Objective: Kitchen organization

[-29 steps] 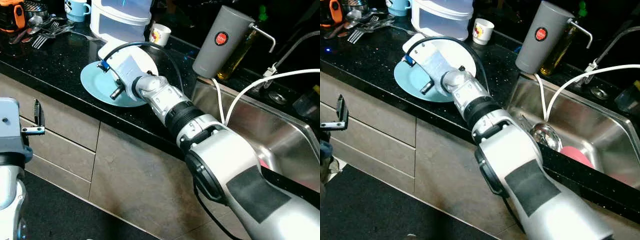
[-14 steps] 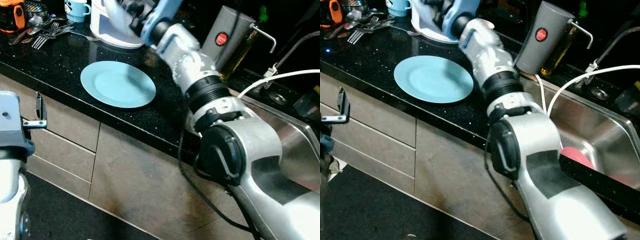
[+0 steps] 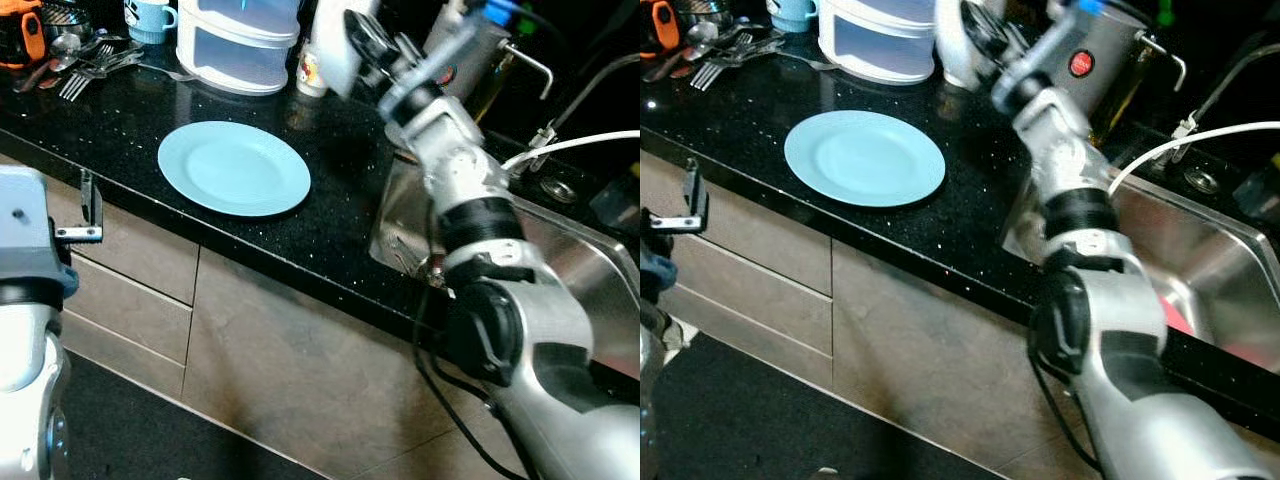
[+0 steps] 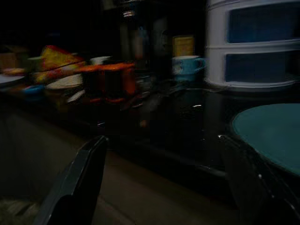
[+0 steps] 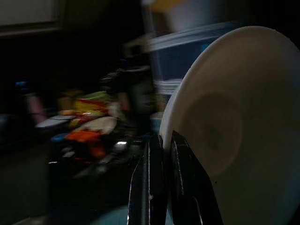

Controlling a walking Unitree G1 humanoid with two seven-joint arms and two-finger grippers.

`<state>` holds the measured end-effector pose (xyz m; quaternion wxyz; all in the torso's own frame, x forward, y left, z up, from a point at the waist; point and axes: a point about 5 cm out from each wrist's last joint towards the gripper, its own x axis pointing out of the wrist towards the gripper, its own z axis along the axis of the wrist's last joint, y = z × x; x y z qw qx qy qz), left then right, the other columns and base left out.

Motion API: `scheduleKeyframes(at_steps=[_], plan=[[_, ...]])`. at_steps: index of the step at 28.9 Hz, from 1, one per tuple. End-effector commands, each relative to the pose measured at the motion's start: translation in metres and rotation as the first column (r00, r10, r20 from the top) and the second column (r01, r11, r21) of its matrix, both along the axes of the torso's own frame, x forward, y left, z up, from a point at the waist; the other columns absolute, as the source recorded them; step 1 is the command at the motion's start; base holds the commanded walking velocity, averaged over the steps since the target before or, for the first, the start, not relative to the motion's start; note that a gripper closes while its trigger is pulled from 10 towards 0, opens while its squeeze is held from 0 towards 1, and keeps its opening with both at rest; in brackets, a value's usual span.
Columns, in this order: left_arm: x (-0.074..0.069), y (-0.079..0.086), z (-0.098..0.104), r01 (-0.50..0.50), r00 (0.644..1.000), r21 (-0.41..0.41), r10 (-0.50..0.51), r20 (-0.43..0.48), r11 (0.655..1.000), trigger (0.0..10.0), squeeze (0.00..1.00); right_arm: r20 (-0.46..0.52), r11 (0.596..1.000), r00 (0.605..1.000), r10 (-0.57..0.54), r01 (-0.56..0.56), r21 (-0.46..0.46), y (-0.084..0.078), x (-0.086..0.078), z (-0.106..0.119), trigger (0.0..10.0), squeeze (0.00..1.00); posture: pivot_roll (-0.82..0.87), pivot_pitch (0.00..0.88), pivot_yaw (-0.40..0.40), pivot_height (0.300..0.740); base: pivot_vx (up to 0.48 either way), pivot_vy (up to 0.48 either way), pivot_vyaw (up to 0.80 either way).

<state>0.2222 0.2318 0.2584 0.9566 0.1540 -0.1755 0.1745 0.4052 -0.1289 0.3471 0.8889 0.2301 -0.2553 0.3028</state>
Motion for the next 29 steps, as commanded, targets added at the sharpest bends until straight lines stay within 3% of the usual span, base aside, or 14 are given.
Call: scheduleKeyframes(at_steps=[1,9,10,11,12,13,14,17,18,22,23,24,28,29], plan=[[0.004,-0.007,-0.001,0.048,0.999,-0.006,-0.048,-0.006,0.999,10.0,0.0,0.005,0.998,0.998,-0.062,0.062,0.001,-0.022,-0.002,0.001,0.3,0.0,0.21,0.0,-0.189,0.74,0.0,0.0,-0.8],[0.009,-0.01,-0.002,0.074,0.997,-0.011,-0.074,-0.004,0.997,10.0,0.0,-0.038,0.983,0.989,-0.142,0.136,-0.12,-0.041,-0.005,-0.016,0.0,0.0,0.2,0.0,-0.183,0.74,0.0,0.0,-0.8],[0.01,-0.011,-0.001,0.082,0.997,-0.011,-0.082,-0.002,0.997,10.0,0.0,-0.053,0.895,0.972,-0.227,0.187,-0.404,-0.033,-0.003,-0.042,9.0,0.0,0.19,0.0,-0.18,0.74,0.0,0.0,0.0],[0.01,-0.011,-0.001,0.082,0.997,-0.011,-0.082,-0.002,0.997,10.0,0.0,-0.053,0.895,0.972,-0.227,0.187,-0.404,-0.033,-0.003,-0.042,9.0,0.0,0.19,0.0,-0.18,0.74,0.0,0.0,0.0],[0.01,-0.011,-0.001,0.084,0.996,-0.01,-0.084,0.0,0.996,10.0,0.0,-0.049,0.829,0.965,-0.256,0.193,-0.525,-0.028,-0.002,-0.055,10.0,0.0,0.18,0.0,-0.178,0.74,0.0,0.0,0.0],[0.011,-0.01,0.0,0.085,0.996,-0.009,-0.085,0.002,0.996,10.0,0.0,-0.055,0.774,0.961,-0.271,0.184,-0.606,-0.024,-0.001,-0.066,10.0,0.0,0.19,0.0,-0.178,0.74,0.0,0.0,0.0],[0.011,-0.01,0.0,0.085,0.996,-0.009,-0.085,0.002,0.996,10.0,0.0,-0.055,0.774,0.961,-0.271,0.184,-0.606,-0.024,-0.001,-0.066,10.0,0.0,0.19,0.0,-0.178,0.74,0.0,0.0,0.0],[0.011,-0.006,0.004,0.077,0.997,0.012,-0.077,0.011,0.997,10.0,0.0,-0.086,0.572,0.931,-0.354,0.142,-0.808,-0.02,0.001,-0.098,10.0,0.0,0.19,0.0,-0.177,0.74,0.0,0.0,0.0],[0.01,-0.004,0.008,0.074,0.997,0.032,-0.074,0.017,0.997,10.0,0.0,-0.082,0.466,0.916,-0.392,0.121,-0.877,-0.023,0.0,-0.111,10.0,0.0,0.19,0.0,-0.177,0.74,0.0,0.0,0.0],[0.01,-0.002,0.011,0.076,0.997,0.061,-0.077,0.02,0.995,10.0,0.0,-0.084,0.412,0.898,-0.432,0.114,-0.904,-0.027,0.0,-0.117,10.0,0.0,0.19,0.0,-0.177,0.74,0.0,0.0,0.0],[0.01,-0.002,0.013,0.078,0.997,0.072,-0.079,0.02,0.994,10.0,0.0,-0.088,0.401,0.89,-0.447,0.111,-0.91,-0.029,0.0,-0.118,10.0,0.62,0.19,0.0,-0.179,0.74,0.0,0.0,0.0],[0.011,-0.002,0.014,0.084,0.996,0.09,-0.086,0.019,0.992,10.0,0.0,-0.097,0.393,0.884,-0.456,0.103,-0.914,-0.029,0.0,-0.12,10.0,1.0,0.19,0.0,-0.179,0.74,0.0,0.0,0.0],[0.012,-0.005,0.017,0.109,0.994,0.137,-0.112,0.007,0.984,10.0,0.0,-0.064,0.376,0.879,-0.472,0.135,-0.917,-0.029,-0.001,-0.118,10.0,1.0,0.19,0.0,-0.178,0.74,0.0,0.0,0.0],[0.013,-0.007,0.016,0.121,0.992,0.154,-0.122,-0.005,0.981,10.0,0.0,-0.067,0.458,0.892,-0.447,0.164,-0.874,-0.025,-0.001,-0.11,10.0,0.59,0.19,0.0,-0.173,0.74,0.0,0.0,0.0]])
